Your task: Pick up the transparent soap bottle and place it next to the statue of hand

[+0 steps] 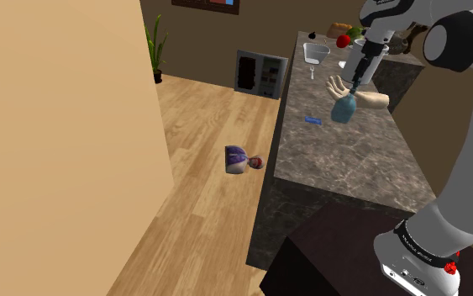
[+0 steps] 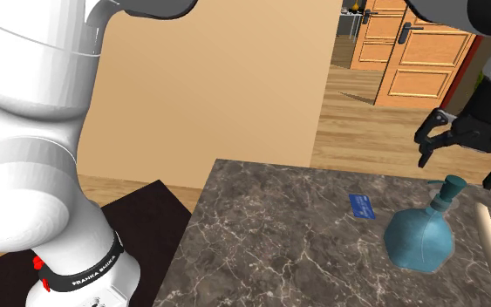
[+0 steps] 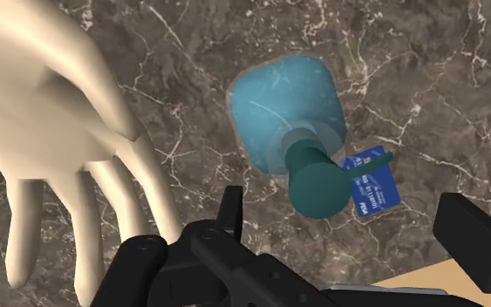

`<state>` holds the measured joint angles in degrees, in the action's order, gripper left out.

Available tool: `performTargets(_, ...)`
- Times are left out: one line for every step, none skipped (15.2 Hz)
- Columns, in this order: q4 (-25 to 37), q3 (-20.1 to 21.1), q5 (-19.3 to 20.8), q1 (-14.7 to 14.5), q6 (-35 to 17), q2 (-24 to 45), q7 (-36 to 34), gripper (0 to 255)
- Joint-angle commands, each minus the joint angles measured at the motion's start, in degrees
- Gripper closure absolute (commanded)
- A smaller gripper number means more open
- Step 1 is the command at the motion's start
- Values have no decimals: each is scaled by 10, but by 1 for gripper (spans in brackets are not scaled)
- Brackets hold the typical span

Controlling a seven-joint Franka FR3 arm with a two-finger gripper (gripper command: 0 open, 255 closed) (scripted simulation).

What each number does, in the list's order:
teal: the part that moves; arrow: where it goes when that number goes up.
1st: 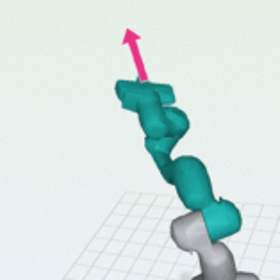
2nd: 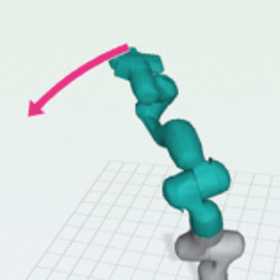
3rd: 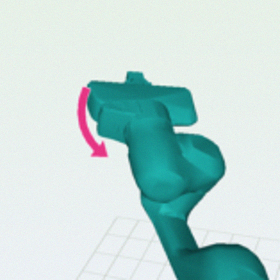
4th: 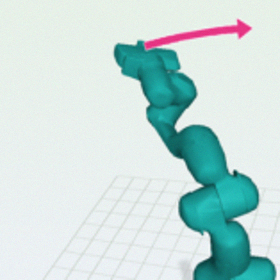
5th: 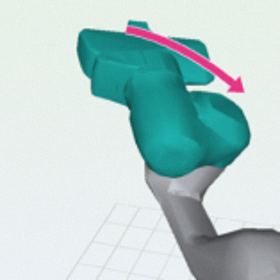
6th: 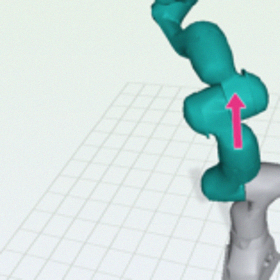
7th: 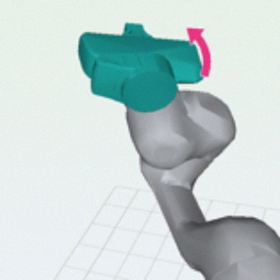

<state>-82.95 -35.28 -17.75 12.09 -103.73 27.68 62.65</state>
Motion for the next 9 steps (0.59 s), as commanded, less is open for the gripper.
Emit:
performTargets(29,-2,4,3,32,-4,-5,0)
performTargets(44,-3,5,6,47,-4,-6,0)
performTargets(44,-3,5,6,47,-4,-6,0)
performTargets(44,-3,5,6,47,-5,-6,0)
performTargets(44,-3,5,6,47,-4,-6,0)
performTargets(44,-3,5,6,47,-4,-6,0)
performTargets(44,-3,5,6,47,-4,-6,0)
performTargets(44,-3,5,6,47,-4,-6,0)
performTargets(44,-3,5,6,47,-4,-6,0)
